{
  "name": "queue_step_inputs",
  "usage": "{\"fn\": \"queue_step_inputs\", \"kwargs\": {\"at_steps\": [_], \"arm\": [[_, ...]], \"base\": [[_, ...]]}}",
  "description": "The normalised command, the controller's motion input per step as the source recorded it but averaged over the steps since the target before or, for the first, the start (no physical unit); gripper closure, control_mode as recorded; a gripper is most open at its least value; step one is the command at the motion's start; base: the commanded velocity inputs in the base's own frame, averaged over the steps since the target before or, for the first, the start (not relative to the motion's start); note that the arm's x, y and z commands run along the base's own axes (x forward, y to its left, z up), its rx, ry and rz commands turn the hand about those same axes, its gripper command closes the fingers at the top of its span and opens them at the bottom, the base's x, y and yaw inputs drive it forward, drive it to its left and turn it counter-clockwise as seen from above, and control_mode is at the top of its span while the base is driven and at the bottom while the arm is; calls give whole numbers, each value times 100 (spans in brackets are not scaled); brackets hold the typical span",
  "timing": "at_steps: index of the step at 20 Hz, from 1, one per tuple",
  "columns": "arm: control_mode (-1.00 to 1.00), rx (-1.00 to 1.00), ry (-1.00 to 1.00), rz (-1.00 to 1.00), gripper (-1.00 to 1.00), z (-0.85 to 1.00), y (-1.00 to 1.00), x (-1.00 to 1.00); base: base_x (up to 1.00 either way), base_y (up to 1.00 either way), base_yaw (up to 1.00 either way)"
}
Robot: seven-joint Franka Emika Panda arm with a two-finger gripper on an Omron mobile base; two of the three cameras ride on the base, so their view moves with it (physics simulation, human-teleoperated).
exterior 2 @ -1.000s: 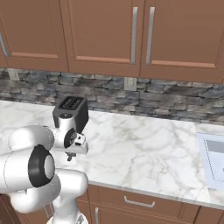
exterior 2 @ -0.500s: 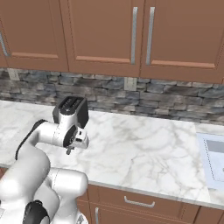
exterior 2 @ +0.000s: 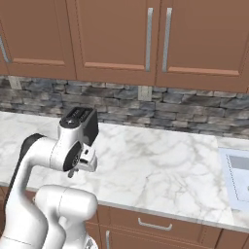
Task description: Take the fork and place it on the left side of the plate. Then take the spoon and place it on the right side of the plate. Make sure they're directly next to the plate.
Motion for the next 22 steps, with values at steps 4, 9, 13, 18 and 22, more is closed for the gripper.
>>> {"fn": "queue_step_inputs", "kwargs": {"at_steps": [4, 9, 13, 18, 22], "arm": [[-100, 0, 3, -10, 100, 100, -17, -75], [-100, 0, 7, -10, 100, 65, -9, -74], [-100, 0, 0, -1, 100, -5, 0, -90], [-100, 0, 1, 0, 100, -17, 6, -52], [-100, 1, 0, -1, 100, -16, 0, -65]], "base": [[0, 0, 0], [0, 0, 0], [0, 0, 0], [0, 0, 0], [0, 0, 0]]}}
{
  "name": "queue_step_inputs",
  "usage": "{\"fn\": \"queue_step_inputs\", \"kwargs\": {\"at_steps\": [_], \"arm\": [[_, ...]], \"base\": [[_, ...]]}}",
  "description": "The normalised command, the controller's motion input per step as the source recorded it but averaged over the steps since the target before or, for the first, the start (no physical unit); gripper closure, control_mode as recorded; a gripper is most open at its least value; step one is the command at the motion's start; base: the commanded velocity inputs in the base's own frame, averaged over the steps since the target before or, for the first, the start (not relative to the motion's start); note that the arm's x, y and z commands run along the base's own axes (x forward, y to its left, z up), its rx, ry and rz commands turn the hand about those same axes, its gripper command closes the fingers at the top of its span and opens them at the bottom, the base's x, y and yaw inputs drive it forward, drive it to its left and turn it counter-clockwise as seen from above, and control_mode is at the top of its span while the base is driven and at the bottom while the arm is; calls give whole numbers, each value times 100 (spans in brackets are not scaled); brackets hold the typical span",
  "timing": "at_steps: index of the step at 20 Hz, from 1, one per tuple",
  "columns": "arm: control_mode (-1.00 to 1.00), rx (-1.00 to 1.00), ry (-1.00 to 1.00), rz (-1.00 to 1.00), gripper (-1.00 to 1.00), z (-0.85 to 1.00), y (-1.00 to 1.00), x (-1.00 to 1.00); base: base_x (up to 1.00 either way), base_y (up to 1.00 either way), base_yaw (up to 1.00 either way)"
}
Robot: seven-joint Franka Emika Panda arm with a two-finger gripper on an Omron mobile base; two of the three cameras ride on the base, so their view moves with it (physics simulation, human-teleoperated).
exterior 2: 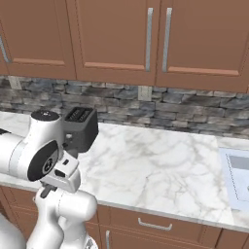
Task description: Take the fork and place it on the left side of the plate. Then take the spoon and place it on the right side of the plate. Make sure they're directly next to the plate.
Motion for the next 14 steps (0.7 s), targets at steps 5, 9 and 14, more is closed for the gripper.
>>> {"fn": "queue_step_inputs", "kwargs": {"at_steps": [5, 9, 14], "arm": [[100, 0, 0, 0, 100, 0, 0, 0], [100, 0, 0, 0, 100, 0, 0, 0], [100, 0, 0, 0, 100, 0, 0, 0]], "base": [[-100, -3, -8], [-100, -2, -9], [-100, 0, -9]]}}
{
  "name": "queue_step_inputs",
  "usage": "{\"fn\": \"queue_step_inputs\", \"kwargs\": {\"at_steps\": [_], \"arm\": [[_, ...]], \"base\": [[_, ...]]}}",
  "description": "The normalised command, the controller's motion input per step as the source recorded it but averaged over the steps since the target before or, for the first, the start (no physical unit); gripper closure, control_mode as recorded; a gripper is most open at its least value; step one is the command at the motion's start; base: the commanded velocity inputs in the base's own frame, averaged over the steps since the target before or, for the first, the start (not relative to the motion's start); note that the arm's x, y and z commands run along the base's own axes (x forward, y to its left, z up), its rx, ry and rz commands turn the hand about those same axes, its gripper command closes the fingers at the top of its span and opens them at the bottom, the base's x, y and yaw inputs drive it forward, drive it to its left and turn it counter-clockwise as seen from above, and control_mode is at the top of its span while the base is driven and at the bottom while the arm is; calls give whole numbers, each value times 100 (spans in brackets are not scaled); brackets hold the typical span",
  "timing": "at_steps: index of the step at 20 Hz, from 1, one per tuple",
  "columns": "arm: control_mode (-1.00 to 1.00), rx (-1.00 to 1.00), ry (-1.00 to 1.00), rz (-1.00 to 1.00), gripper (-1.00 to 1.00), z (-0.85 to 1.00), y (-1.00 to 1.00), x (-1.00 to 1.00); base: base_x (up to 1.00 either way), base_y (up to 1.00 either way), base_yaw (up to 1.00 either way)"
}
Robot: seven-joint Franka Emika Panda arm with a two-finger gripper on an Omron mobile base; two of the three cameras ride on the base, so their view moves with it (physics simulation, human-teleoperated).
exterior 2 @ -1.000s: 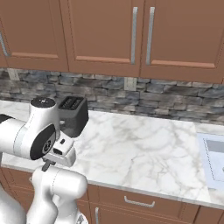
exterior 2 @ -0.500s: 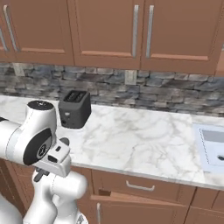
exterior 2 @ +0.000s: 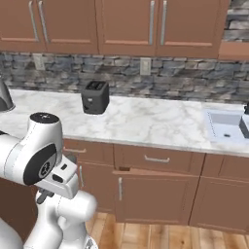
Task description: Take the fork and place it on the left side of the plate. Then take the spoon and place it on the right side of the plate. Make sure they're directly next to the plate.
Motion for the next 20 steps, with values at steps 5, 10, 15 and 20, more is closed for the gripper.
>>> {"fn": "queue_step_inputs", "kwargs": {"at_steps": [5, 10, 15, 20], "arm": [[100, 0, 0, 0, 100, 0, 0, 0], [100, 0, 0, 0, 100, 0, 0, 0], [100, 0, 0, 0, 100, 0, 0, 0], [100, 0, 0, 0, 100, 0, 0, 0]], "base": [[-100, -11, -6], [-100, -27, -3], [-100, -36, -1], [-100, -37, -1]]}}
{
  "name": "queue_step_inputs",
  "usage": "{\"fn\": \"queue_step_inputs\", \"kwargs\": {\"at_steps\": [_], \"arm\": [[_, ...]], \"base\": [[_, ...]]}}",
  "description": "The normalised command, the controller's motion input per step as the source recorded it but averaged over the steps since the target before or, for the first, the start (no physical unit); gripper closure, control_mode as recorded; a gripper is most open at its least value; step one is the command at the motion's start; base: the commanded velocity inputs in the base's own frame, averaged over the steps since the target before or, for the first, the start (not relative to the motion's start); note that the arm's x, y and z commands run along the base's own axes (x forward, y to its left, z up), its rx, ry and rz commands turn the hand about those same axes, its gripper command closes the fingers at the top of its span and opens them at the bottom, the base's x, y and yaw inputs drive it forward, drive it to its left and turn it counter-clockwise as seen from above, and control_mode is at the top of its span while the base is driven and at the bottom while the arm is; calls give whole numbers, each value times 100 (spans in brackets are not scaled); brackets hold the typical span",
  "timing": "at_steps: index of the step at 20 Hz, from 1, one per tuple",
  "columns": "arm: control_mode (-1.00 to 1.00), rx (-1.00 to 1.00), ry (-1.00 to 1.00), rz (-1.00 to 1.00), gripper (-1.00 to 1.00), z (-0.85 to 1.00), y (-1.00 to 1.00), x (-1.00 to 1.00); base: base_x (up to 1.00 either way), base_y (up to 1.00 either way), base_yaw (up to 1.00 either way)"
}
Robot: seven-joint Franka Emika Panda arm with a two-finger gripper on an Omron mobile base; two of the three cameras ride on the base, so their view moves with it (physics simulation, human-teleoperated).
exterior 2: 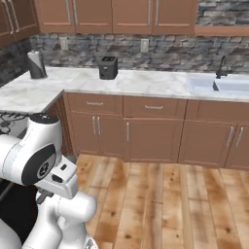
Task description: Take the fork and place it on the left side of the plate. Then take the spoon and place it on the right side of the plate. Make sure they're directly next to the plate.
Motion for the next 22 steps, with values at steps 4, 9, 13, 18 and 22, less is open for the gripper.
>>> {"fn": "queue_step_inputs", "kwargs": {"at_steps": [4, 9, 13, 18, 22], "arm": [[100, 0, 0, 0, 100, 0, 0, 0], [100, 0, 0, 0, 100, 0, 0, 0], [100, 0, 0, 0, 100, 0, 0, 0], [100, 0, 0, 0, 100, 0, 0, 0], [100, 0, 0, 0, 100, 0, 0, 0]], "base": [[-100, -36, -1], [-100, -37, -1], [-100, -34, -1], [-100, -37, -3], [-100, -37, -3]]}}
